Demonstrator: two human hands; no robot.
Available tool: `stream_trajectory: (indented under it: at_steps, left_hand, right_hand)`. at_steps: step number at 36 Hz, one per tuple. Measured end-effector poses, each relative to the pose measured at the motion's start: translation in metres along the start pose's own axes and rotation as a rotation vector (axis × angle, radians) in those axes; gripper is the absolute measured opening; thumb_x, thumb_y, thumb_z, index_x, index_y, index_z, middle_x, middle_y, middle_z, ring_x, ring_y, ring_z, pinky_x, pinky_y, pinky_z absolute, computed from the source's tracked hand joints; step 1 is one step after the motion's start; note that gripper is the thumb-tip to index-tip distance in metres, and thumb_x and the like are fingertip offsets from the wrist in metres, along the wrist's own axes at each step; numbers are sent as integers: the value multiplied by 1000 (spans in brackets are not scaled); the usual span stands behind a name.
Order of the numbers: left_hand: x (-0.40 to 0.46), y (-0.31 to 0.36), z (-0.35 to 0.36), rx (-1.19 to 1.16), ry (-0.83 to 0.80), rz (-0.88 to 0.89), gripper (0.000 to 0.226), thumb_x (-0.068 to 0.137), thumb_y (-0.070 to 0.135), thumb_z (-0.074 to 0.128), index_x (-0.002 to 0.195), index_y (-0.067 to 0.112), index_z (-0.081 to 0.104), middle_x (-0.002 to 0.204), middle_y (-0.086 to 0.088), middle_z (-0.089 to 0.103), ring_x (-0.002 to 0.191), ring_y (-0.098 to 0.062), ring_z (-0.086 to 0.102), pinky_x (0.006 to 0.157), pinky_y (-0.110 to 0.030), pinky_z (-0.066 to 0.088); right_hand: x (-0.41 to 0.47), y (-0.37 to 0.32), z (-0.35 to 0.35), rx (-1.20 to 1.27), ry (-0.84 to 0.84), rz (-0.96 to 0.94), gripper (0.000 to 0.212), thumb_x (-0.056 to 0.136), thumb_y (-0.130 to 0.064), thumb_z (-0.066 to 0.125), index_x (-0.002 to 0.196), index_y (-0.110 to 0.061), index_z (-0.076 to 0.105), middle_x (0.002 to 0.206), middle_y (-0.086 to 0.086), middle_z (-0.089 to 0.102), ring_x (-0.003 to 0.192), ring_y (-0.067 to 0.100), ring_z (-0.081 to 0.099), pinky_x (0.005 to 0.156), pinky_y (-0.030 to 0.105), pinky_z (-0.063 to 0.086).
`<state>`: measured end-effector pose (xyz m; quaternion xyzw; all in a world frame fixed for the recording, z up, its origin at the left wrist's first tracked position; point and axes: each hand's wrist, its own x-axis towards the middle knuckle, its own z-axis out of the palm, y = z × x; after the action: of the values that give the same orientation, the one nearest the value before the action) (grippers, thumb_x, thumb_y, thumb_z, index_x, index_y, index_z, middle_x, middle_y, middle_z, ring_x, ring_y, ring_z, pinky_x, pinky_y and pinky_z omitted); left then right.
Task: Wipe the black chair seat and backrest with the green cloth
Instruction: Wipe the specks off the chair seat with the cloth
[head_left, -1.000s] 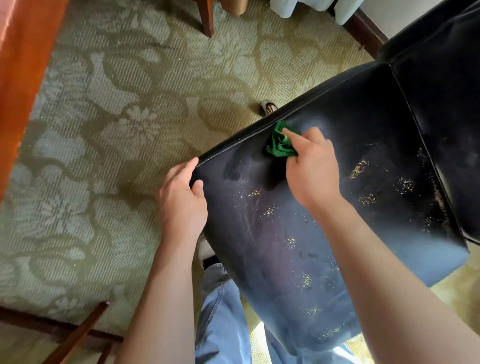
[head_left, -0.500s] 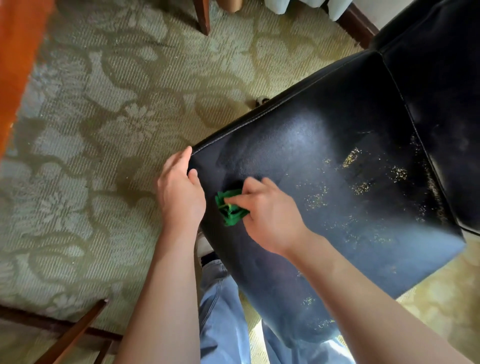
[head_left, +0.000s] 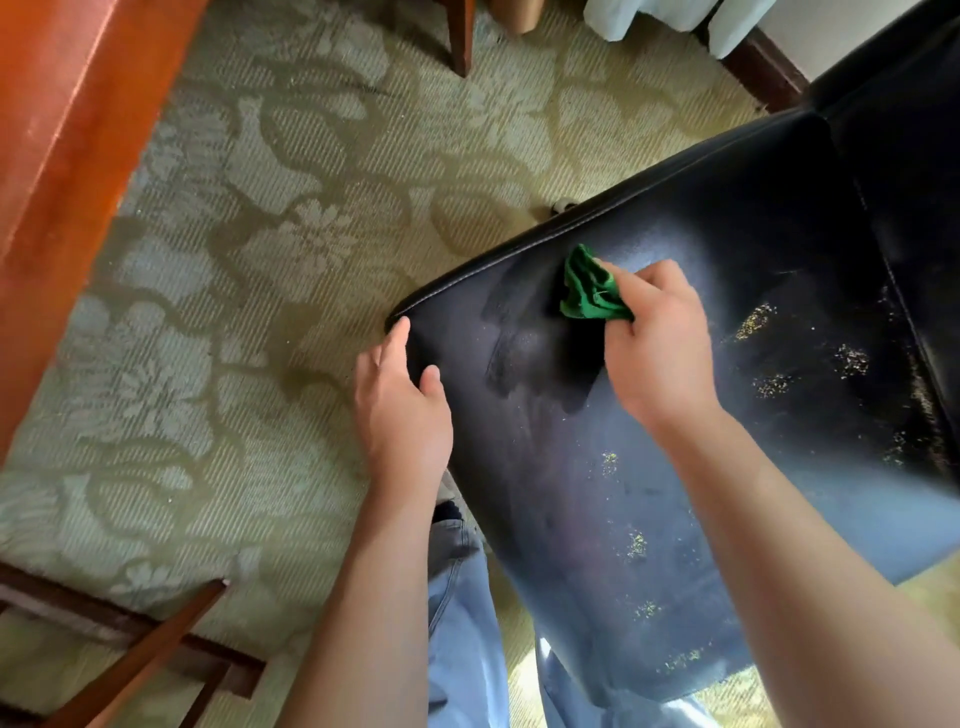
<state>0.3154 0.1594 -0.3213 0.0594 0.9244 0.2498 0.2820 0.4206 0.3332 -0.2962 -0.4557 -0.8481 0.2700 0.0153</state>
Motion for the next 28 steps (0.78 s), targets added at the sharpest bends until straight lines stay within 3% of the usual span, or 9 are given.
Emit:
stream_trajectory:
  at_steps: [4,7,11,16,18,23,26,28]
  left_hand:
    - [3,-7,0,0,-39,37,58,98,17,60,152,29,41,134,0,47,117,-21,53,84,-8,20]
    - [6,-11,1,-10,-64,57,58,99,17,59,153,28,40,139,0,44,119,-21,52,91,-13,24]
    - [5,-14,2,6,-94,72,60,101,15,55,155,27,34,146,-1,38,127,-17,47,91,-8,20]
    - [2,-10,2,30,-121,71,61,103,15,52,157,30,29,153,-1,31,133,-18,44,103,-23,32]
    - [1,-10,1,38,-127,68,61,103,16,51,157,31,28,153,1,30,132,-19,44,100,-25,35]
    - [0,-9,0,31,-127,69,61,103,16,51,157,31,28,151,1,32,129,-18,45,103,-27,34]
    - [2,-9,-1,45,-126,90,60,103,16,51,157,29,28,152,0,33,134,-19,43,109,-31,34]
    - [5,-7,-3,77,-121,106,60,103,15,50,158,29,28,153,-1,35,136,-21,41,110,-32,32]
  right_hand:
    - [0,-5,10,-78,-67,-36,63,83,2,41,133,-31,57,106,3,52,94,30,41,74,43,50]
    - [-2,-3,12,-96,-131,-87,64,81,4,41,131,-31,59,105,3,53,90,28,39,71,44,50]
    - [-13,-2,16,-108,-201,-170,64,77,3,43,126,-31,64,96,1,53,84,28,41,63,39,49]
    - [-42,-1,20,-122,-291,-257,64,76,-17,23,117,-34,70,89,-2,52,78,22,38,56,37,50]
    - [-58,-1,21,-151,-361,-278,69,73,-24,16,115,-38,69,88,-5,49,78,19,36,56,37,49]
    - [-91,8,20,-176,-480,-319,68,73,-22,16,107,-43,71,84,-10,46,79,18,37,55,40,50]
    - [-91,12,13,-96,-513,-332,67,71,-15,21,106,-40,71,83,-11,45,80,21,43,62,43,51]
    - [-82,9,7,38,-475,-296,63,70,-6,34,113,-37,70,86,-11,45,83,24,49,71,41,52]
